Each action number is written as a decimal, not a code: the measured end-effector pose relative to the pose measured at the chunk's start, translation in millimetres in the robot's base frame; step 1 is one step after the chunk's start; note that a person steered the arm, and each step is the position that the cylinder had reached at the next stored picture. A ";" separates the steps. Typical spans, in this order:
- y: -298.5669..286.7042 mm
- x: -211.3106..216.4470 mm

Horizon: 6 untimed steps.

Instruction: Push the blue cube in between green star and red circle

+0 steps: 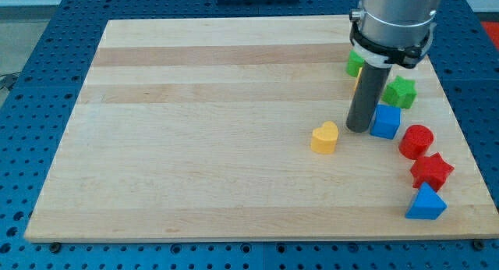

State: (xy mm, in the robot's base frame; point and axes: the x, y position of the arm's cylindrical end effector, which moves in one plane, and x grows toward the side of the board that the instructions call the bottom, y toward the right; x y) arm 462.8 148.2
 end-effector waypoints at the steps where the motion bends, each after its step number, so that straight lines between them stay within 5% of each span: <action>1: 32.5 2.8; 4: 49.8 2.8; 6: -35.4 48.7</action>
